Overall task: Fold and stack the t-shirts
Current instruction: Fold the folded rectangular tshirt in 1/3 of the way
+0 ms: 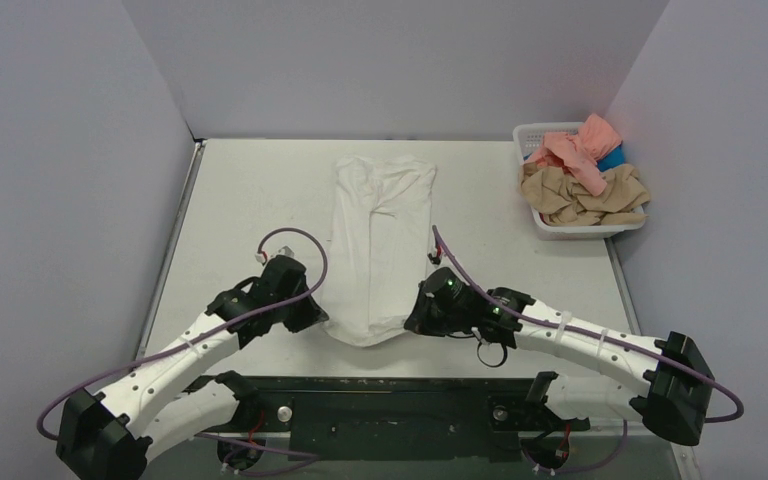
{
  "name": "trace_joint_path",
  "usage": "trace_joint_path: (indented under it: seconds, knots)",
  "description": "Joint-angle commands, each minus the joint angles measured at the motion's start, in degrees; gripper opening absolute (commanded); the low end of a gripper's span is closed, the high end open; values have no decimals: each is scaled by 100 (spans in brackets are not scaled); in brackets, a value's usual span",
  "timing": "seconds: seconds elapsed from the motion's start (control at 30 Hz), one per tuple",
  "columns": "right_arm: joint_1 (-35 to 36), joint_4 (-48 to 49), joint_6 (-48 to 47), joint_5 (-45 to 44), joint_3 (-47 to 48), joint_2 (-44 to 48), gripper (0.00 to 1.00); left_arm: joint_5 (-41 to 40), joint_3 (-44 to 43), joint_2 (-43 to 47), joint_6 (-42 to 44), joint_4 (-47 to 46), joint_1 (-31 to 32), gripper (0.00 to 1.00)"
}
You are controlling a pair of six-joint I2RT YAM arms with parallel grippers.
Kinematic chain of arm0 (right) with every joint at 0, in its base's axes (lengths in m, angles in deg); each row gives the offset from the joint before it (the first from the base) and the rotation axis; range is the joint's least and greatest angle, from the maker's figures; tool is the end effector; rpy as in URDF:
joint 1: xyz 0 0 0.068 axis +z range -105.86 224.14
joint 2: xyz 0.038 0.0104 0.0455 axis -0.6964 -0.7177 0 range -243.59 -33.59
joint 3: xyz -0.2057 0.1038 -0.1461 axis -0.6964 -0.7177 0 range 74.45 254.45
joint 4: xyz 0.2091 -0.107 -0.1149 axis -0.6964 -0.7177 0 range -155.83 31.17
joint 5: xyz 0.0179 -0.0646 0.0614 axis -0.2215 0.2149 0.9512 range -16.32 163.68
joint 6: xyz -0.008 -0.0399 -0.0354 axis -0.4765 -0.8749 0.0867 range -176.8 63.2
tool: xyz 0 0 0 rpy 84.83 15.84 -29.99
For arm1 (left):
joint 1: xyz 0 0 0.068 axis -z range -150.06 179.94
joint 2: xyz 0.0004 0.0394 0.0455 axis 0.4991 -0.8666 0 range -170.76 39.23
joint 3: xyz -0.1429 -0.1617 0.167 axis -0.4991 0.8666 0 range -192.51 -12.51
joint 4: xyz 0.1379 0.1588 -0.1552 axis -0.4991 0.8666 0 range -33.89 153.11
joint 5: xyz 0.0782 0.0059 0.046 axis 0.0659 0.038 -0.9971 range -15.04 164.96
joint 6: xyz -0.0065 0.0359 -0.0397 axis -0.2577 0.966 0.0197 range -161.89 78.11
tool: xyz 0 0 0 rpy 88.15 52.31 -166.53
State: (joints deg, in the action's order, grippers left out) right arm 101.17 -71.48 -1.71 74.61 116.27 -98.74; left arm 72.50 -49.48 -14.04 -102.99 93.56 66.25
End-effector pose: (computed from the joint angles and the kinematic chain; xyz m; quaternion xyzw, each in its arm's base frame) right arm 0.1336 0.2072 0.2468 -0.0188 0.8907 0.3808 0.2476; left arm 0.1450 -0.1046 0.2256 -0.2105 0.9266 -0.2202 0.2205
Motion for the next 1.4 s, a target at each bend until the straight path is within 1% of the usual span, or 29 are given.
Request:
trace_joint_path:
  seconds: [0.0, 0.03, 0.1, 0.27, 0.33, 0.47, 0.67, 0.87, 1.07, 1.33, 1.37]
  knots:
    - [-742, -391, -812, 332, 714, -383, 0, 28, -744, -547, 542, -924, -644, 0]
    - [-863, -394, -960, 398, 929, -556, 0, 62, -929, -664, 593, -990, -830, 0]
    - [-1320, -403, -1167, 528, 1245, -823, 0, 135, -1236, -1036, 718, -1162, -1053, 0]
    - [-1916, -380, -1604, 765, 2036, -1532, 0, 245, -1860, -2077, 1031, -1539, -1384, 0]
    - [-2151, -346, -1690, 894, 2230, -1760, 0, 367, -2221, -2462, 1103, -1638, -1508, 0]
    - [-2628, -246, -1883, 1229, 2530, -2198, 0, 530, -2678, -3133, 1227, -1851, -1689, 0]
    - [-3019, -167, -2058, 1627, 2971, -2841, 0, 721, -3314, -4065, 1334, -1977, -1870, 0]
    - [-3288, -60, -2180, 1893, 3391, -3419, 0, 745, -3962, -4822, 1565, -1818, -1936, 0]
    - [-3523, -16, -2252, 1834, 3814, -4020, 0, 491, -4474, -5365, 1653, -1584, -2012, 0]
    - [-3777, -50, -2230, 2101, 4358, -4877, 0, 606, -5090, -6039, 1651, -1254, -2127, 0]
    - [-3814, -61, -2213, 2089, 4412, -4934, 3, 606, -5139, -6130, 1657, -1200, -2146, 3]
